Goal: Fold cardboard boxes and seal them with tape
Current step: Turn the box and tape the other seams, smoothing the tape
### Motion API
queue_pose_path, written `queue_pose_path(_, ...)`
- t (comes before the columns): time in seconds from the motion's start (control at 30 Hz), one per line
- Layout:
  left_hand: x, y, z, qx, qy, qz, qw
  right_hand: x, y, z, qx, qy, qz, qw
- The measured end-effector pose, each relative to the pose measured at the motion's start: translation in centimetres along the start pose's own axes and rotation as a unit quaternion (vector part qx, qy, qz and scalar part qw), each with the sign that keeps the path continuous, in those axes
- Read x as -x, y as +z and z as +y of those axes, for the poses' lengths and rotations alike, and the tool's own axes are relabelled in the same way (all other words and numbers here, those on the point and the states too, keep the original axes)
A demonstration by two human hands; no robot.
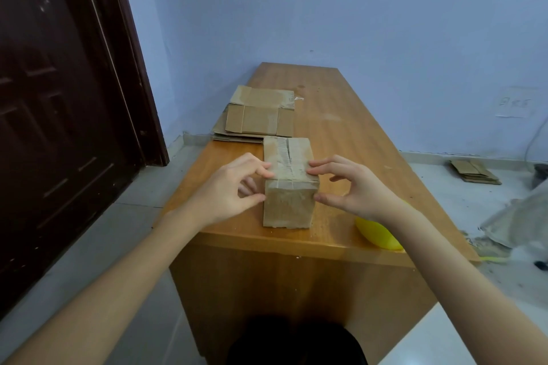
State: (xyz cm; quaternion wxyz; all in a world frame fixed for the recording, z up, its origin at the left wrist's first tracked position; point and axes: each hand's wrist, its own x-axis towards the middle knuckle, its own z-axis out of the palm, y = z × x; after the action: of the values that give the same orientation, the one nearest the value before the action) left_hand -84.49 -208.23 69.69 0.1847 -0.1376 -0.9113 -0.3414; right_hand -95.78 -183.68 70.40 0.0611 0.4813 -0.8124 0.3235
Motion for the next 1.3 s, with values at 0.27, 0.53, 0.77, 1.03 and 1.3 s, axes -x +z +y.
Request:
queue_pose_path(0.27, -0.7, 0.2, 0.1, 0.003, 0.032, 0.044, 0.999, -0.4, 0.4, 0.0, 0.009, -0.014, 0.032, 0.999)
queue_pose_path(0.53, -1.2, -0.2, -0.5, 0.004, 0.036, 0.056, 0.998, -1.8, -0.5, -0.1, 0.033, 0.004, -0.003, 0.999)
queue_pose_path(0.77, -1.3, -0.3, -0.6, -0.002, 0.040, 0.060, 0.997, -1.7, -0.7, 0.0, 0.033, 0.009, -0.012, 0.999)
queue_pose_path(1.03, -1.0, 0.6, -0.5, -0.023, 0.077, 0.058, 0.995, -1.0, 0.1, -0.2, 0.069, -0.023, 0.049, 0.996)
queue_pose_path(1.3, -0.2, 2.1, -1.5, -0.070, 0.061, 0.061, 0.994, 0.1, 1.9, 0.6, -0.037, -0.016, 0.103, 0.994)
